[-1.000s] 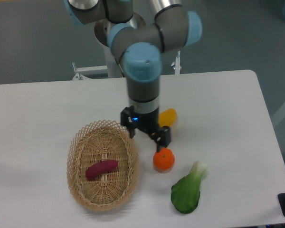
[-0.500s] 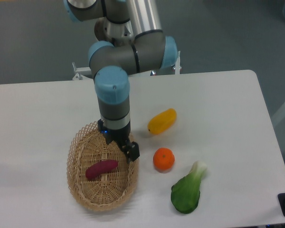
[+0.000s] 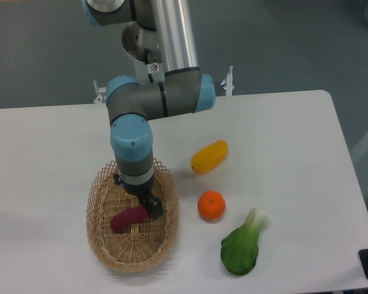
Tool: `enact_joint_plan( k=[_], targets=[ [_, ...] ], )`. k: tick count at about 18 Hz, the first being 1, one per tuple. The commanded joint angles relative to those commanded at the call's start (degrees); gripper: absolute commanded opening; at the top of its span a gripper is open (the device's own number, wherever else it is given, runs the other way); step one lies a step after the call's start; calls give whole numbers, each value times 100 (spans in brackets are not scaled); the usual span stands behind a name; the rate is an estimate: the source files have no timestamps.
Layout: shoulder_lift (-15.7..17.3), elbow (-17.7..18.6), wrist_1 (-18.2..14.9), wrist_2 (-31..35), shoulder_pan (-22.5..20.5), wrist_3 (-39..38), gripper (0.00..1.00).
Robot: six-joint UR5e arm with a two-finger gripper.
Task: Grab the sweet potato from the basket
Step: 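Lower the gripper onto the purple sweet potato and close on it, then lift the held sweet potato out of the basket and carry it away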
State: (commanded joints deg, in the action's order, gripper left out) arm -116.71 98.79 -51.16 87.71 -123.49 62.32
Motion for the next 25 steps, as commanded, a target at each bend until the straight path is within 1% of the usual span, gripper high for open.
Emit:
enact_joint_plan(
  k=[2, 3, 7, 10, 11, 14, 16, 20, 22, 23, 25],
  targets=[
    [-97, 0, 211, 35, 79, -79, 100],
    [-115, -9, 264, 70, 97, -88, 100],
    [-220, -26, 282, 193, 202, -106, 100],
    [-247, -62, 291, 263, 202, -114, 100],
    [-255, -62, 291, 307, 202, -106, 98],
    [-273, -70, 282, 378, 237, -114, 80],
    [-290, -70, 282, 378, 237, -114, 72],
    [-282, -79, 282, 378, 237, -149, 46],
    [-273, -114, 273, 378, 237, -167, 44],
    [-264, -114, 273, 378, 237, -176, 39],
    [-255, -114, 273, 369, 237, -167, 38]
  ],
)
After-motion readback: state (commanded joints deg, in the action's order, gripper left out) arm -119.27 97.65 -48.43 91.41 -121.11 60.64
